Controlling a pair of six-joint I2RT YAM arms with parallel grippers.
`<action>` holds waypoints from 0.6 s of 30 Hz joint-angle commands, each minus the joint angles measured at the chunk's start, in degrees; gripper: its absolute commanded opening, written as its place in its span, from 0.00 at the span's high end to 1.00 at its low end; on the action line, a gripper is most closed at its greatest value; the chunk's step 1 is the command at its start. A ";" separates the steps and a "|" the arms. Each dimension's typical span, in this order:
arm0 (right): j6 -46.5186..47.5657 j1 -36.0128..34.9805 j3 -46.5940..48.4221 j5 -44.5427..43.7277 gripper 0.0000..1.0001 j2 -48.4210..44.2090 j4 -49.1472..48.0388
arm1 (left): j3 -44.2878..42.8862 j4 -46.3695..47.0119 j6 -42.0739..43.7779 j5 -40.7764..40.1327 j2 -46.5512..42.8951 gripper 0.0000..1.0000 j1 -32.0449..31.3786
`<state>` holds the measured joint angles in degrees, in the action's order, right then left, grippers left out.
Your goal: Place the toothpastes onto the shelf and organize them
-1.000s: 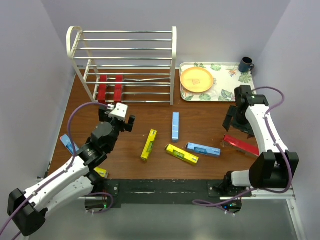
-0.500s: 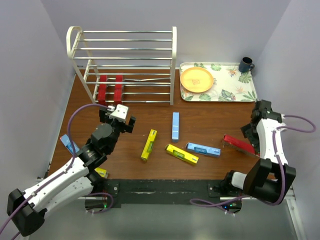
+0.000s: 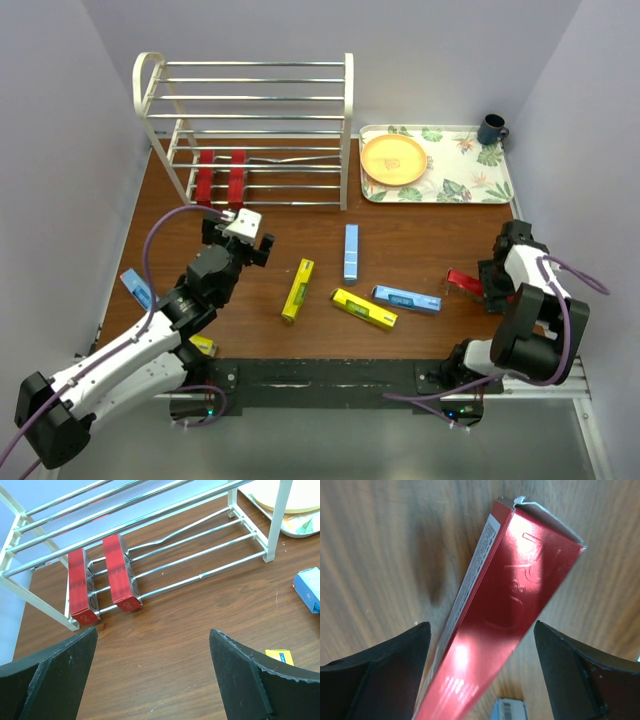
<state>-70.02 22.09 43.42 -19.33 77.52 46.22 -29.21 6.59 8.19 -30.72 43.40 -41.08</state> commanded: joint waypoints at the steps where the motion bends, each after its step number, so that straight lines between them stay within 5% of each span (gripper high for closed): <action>1: -5.74 0.24 -1.93 0.44 0.17 1.67 -5.52 | 0.38 3.87 0.95 -0.40 0.55 0.00 -0.40; 11: -0.66 0.33 -0.36 -1.94 0.58 -0.87 -3.42 | 0.56 4.40 1.31 5.49 1.51 0.00 -0.40; 18: 4.36 0.33 2.19 2.01 0.71 -5.35 -2.53 | -0.14 5.01 -0.18 17.15 2.57 0.00 -0.49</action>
<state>-68.93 22.20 42.24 -18.35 75.59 43.16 -29.12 8.12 8.60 -22.33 45.23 -41.08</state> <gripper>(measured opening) 0.458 0.996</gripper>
